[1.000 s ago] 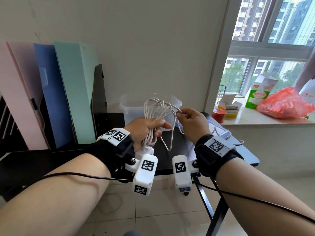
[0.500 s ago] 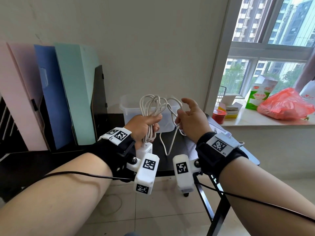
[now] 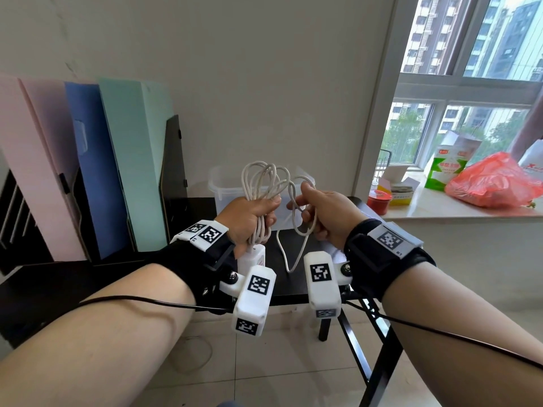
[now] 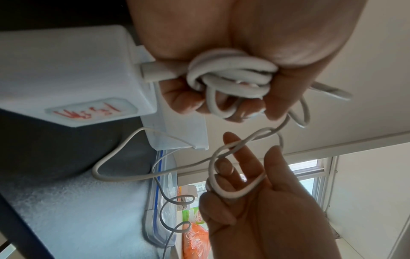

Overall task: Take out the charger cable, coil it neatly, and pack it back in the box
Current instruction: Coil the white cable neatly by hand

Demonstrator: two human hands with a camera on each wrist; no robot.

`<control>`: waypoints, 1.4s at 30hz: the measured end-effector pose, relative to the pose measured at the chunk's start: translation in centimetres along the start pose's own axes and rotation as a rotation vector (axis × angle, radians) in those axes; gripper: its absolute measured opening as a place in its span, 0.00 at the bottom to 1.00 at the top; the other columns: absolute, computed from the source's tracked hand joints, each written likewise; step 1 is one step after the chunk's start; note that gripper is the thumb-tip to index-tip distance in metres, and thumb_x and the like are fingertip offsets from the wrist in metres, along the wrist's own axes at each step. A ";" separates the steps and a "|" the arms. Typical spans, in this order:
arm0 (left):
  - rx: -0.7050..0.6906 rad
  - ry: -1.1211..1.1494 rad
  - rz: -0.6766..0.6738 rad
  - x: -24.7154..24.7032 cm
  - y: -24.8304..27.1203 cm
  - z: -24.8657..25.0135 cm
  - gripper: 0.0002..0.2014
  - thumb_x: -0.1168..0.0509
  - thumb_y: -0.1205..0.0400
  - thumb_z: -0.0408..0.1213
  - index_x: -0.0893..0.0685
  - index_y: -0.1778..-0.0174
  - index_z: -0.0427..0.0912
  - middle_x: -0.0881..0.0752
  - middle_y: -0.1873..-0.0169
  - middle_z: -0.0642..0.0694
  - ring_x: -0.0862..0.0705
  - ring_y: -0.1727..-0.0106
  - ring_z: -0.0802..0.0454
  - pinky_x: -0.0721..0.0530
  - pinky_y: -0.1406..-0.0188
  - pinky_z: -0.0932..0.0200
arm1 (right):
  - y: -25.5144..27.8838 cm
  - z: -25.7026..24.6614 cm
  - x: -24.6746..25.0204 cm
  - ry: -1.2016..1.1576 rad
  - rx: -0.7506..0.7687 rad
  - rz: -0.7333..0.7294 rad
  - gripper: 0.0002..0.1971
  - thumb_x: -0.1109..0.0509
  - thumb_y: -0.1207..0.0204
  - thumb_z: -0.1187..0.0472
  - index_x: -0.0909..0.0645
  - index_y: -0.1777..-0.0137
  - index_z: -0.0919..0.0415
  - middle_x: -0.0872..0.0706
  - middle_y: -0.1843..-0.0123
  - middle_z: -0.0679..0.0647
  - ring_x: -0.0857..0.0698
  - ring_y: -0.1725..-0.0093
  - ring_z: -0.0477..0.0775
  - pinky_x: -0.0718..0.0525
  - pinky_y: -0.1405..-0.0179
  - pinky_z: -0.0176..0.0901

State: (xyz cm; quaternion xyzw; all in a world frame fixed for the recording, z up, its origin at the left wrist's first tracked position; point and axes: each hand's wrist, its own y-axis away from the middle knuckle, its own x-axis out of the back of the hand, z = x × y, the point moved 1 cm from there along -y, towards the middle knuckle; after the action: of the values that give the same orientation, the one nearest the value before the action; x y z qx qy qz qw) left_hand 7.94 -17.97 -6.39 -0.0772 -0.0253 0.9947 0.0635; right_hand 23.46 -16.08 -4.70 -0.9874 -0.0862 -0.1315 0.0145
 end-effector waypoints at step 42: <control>-0.039 -0.125 -0.203 -1.2 1.0 0.3 0.08 0.33 0.25 0.20 0.17 0.61 0.37 0.11 0.77 0.52 0.14 0.75 0.62 0.21 0.77 0.72 | -0.1 -0.6 -2.9 -0.374 0.173 -0.079 0.16 0.36 0.20 0.51 0.18 0.50 0.66 0.14 0.60 0.61 0.15 0.63 0.56 0.15 0.61 0.47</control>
State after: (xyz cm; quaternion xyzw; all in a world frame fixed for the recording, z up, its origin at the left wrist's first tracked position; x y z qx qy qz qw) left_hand 8.97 -19.14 -5.95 -0.0134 -0.0560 0.9853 0.1606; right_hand 20.50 -16.50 -4.93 -0.9856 -0.1370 0.0616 0.0779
